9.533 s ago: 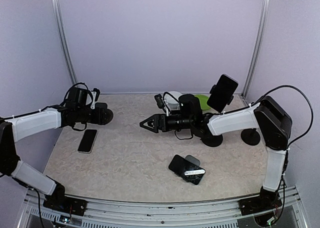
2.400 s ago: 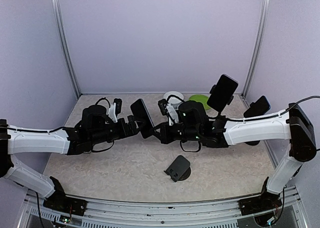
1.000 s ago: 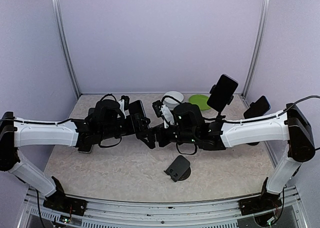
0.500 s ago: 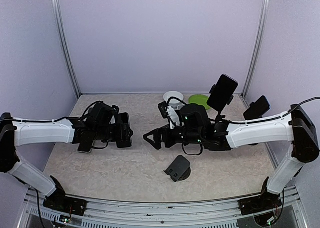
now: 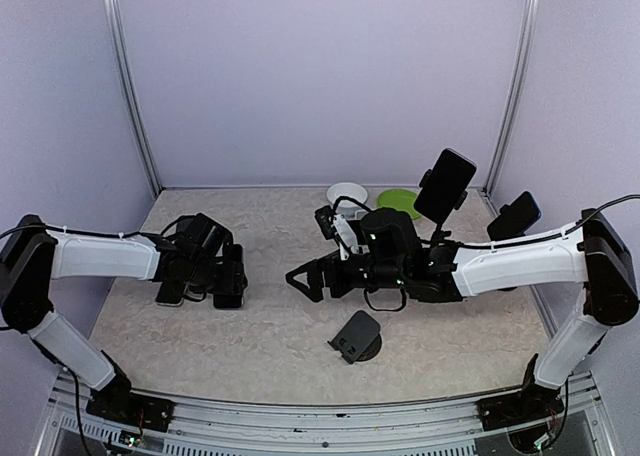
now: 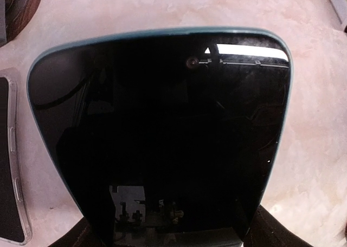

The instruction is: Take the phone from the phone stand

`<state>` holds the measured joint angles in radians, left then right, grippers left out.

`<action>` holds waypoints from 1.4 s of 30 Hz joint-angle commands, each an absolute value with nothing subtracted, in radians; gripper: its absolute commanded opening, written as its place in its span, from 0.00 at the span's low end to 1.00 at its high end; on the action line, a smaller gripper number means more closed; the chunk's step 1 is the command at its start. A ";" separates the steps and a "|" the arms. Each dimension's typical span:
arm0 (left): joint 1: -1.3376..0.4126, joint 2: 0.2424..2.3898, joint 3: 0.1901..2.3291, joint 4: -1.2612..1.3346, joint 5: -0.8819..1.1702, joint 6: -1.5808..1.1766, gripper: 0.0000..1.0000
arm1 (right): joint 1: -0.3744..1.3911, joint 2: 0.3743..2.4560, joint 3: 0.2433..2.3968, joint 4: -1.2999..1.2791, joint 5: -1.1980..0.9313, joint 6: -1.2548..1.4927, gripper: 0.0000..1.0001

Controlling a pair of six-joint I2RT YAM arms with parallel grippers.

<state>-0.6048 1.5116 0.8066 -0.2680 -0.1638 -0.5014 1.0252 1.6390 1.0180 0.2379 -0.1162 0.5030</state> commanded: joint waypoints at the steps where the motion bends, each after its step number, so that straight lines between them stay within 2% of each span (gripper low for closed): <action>1: -0.583 1.549 0.832 -0.276 -0.221 -0.459 0.44 | 1.017 1.650 1.022 0.255 -0.132 0.511 1.00; 6: -0.571 1.606 0.851 -0.299 -0.262 -0.440 0.44 | 1.013 1.656 1.017 0.256 -0.137 0.517 1.00; 19: -0.533 1.692 0.873 -0.287 -0.305 -0.405 0.54 | 0.996 1.668 1.012 0.253 -0.159 0.526 1.00; 26: -0.518 1.718 0.880 -0.278 -0.305 -0.402 0.63 | 0.981 1.659 1.007 0.220 -0.166 0.516 1.00; 31: -0.515 1.721 0.886 -0.284 -0.311 -0.400 0.75 | 0.963 1.648 0.994 0.212 -0.185 0.512 1.00; 42: -0.510 1.736 0.897 -0.282 -0.297 -0.390 0.89 | 0.958 1.645 0.982 0.222 -0.198 0.517 1.00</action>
<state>-0.5171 1.7111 0.8761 -0.2810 -0.2794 -0.4088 0.9634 1.6566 0.9928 0.2226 -0.1844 0.5175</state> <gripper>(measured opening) 0.861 0.999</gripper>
